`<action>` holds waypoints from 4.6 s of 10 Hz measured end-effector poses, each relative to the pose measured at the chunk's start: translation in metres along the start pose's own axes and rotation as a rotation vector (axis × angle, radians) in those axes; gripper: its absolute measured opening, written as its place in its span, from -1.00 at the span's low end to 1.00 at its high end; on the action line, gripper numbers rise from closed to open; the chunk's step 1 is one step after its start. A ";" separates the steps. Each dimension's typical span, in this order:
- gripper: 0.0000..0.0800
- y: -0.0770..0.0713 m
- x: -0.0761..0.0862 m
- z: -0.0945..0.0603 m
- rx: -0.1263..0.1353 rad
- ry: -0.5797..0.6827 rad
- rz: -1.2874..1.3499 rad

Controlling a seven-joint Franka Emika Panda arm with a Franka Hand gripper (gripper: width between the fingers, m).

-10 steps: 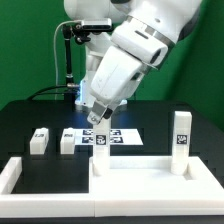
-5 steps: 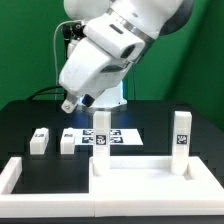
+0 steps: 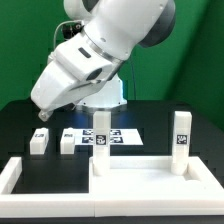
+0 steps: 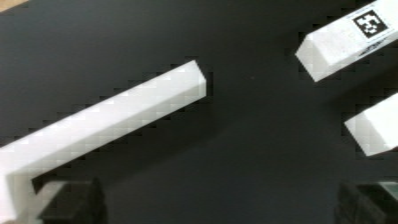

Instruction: Assemble desk

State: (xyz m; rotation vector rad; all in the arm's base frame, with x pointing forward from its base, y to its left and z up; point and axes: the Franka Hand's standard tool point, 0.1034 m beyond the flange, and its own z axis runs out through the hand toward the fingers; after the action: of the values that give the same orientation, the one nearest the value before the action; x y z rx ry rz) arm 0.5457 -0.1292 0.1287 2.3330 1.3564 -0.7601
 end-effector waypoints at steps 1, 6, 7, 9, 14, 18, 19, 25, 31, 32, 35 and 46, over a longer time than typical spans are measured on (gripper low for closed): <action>0.62 0.000 0.000 0.000 0.000 0.000 0.000; 0.62 -0.031 -0.036 0.049 0.293 -0.124 0.154; 0.62 -0.034 -0.042 0.064 0.370 -0.134 0.158; 0.62 -0.029 -0.049 0.076 0.391 -0.116 0.140; 0.62 -0.043 -0.056 0.077 0.502 -0.172 0.240; 0.62 -0.073 -0.046 0.087 0.608 -0.187 0.384; 0.62 -0.073 -0.046 0.086 0.614 -0.186 0.394; 0.62 -0.093 -0.040 0.091 0.683 -0.243 0.468; 0.62 -0.121 -0.022 0.091 0.680 -0.275 0.462; 0.62 -0.121 -0.022 0.092 0.681 -0.275 0.462; 0.62 -0.129 -0.022 0.100 0.699 -0.292 0.476; 0.62 -0.138 -0.009 0.120 0.692 -0.306 0.461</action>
Offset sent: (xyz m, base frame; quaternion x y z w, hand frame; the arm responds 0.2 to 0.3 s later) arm -0.0452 -0.0442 -0.0078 0.2151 -0.0836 0.2043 0.9513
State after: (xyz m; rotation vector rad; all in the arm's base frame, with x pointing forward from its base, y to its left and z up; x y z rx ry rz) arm 0.3887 -0.1316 0.0354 2.7022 0.4177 -1.5159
